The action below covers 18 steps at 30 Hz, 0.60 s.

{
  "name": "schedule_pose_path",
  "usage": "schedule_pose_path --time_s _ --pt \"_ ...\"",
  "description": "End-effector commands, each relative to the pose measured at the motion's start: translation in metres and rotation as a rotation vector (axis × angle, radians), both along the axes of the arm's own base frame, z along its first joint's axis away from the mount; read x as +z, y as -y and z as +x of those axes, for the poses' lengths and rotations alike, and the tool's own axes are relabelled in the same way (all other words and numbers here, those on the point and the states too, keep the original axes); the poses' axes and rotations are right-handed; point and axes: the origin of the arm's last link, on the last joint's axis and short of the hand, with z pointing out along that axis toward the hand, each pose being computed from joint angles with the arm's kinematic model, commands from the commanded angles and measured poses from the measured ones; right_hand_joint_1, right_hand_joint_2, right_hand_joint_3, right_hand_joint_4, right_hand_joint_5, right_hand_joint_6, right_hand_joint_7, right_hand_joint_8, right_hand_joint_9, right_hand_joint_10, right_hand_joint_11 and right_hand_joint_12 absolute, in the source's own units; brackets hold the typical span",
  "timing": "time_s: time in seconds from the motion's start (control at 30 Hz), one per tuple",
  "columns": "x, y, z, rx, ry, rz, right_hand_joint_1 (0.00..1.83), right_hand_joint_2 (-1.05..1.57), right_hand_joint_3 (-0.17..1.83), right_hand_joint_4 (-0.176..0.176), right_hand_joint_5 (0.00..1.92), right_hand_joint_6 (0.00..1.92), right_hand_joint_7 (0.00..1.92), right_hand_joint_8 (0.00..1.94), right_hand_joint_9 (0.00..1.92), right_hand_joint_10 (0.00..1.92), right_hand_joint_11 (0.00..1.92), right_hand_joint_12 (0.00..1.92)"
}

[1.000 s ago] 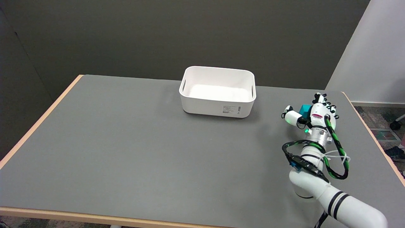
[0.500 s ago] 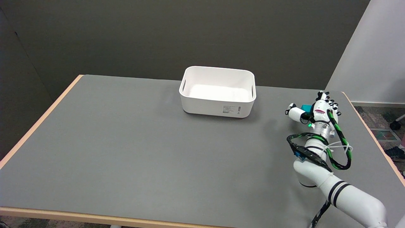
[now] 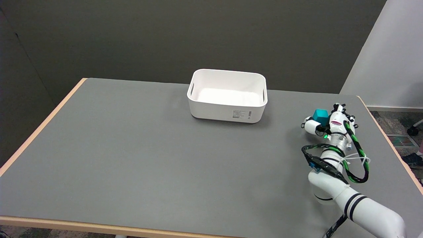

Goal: Pick up blue wooden cube.

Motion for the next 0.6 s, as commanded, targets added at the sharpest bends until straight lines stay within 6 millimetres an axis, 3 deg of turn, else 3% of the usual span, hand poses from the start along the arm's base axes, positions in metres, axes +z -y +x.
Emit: schedule_pose_path --time_s 0.03,0.6 --pt "-0.002 -0.001 -0.010 -0.021 0.025 0.006 0.90 0.72 0.97 -0.158 0.15 0.45 0.34 0.67 0.36 1.06 0.00 1.18" --pt "0.001 0.012 0.000 0.000 0.011 0.018 0.85 0.71 0.98 -0.155 0.15 0.45 0.30 0.68 0.34 1.05 0.00 1.16"
